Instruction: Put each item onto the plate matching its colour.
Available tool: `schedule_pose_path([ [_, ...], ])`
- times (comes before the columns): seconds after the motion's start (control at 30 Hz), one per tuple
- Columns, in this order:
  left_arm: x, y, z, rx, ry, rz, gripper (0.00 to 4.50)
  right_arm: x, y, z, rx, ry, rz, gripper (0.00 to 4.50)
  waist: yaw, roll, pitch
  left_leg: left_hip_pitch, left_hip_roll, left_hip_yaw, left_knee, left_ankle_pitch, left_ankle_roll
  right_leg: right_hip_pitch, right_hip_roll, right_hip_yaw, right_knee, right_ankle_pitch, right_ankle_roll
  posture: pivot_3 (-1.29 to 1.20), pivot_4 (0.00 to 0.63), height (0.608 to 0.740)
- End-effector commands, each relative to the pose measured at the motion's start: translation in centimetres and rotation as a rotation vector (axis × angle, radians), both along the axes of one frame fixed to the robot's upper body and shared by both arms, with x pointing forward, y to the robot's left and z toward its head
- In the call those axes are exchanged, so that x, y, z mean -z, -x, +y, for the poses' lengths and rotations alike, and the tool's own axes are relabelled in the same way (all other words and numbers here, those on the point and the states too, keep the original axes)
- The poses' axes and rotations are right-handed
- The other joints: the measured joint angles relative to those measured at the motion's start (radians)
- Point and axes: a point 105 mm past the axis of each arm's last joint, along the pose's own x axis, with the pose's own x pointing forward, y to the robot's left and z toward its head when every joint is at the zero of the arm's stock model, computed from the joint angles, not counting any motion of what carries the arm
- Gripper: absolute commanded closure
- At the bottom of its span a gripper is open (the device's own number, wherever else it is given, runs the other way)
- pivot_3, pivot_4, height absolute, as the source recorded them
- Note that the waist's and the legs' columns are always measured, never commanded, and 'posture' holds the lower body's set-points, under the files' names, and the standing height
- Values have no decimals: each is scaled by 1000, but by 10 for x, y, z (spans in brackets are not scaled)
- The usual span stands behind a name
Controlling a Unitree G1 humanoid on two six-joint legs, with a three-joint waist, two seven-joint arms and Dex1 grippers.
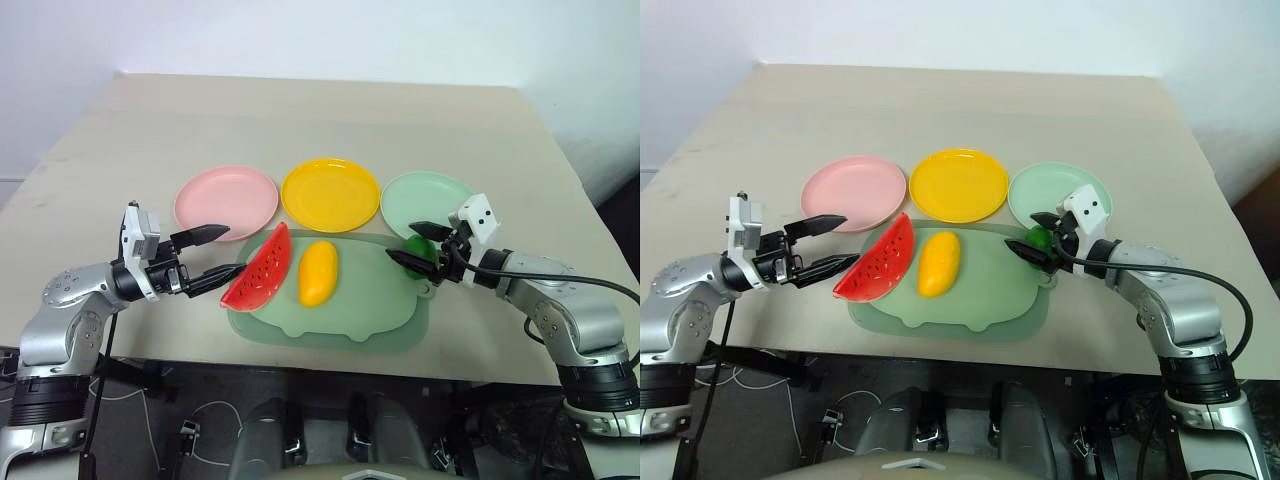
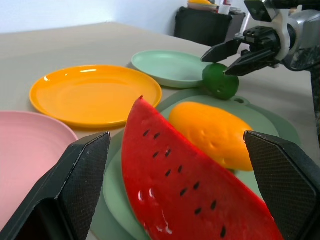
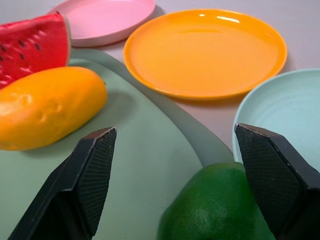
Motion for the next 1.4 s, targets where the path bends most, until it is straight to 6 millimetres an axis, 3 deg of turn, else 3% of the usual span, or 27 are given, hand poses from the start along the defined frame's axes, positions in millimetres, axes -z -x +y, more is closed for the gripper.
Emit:
schedule_pose_path([
  [0.03, -10, 2, 4, -8, -7, -53, 0, -6, -5, -7, 53, 14, -57, 472, -1, 0, 0, 0, 0, 0, 0, 0, 0, 0, 0, 0, 0, 0, 0, 0, 150, 696],
  [0.33, -10, -1, 2, -4, -5, -57, 0, 14, 0, -7, 62, 75, 17, 472, -1, 0, 0, 0, 0, 0, 0, 0, 0, 0, 0, 0, 0, 0, 0, 0, 150, 696],
  [1.03, -18, -1, -5, -6, 1, -66, 0, 24, 17, -1, -26, 157, 36, 472, -1, 0, 0, 0, 0, 0, 0, 0, 0, 0, 0, 0, 0, -2, 3, 0, 150, 696],
  [1.2, -19, -2, -7, -5, 0, -66, 0, 27, 20, 0, -32, 159, 46, 1341, 0, 0, 0, 0, 0, 0, 0, 0, 0, 0, 0, 0, 0, -2, 2, 0, 150, 696],
  [1.4, -20, -2, -7, -3, 0, -67, 0, 21, 25, 3, -71, 142, 28, 1346, 0, 0, 0, 0, 0, 0, 0, 0, 0, 0, 0, 0, 0, -2, 3, 0, 150, 696],
])
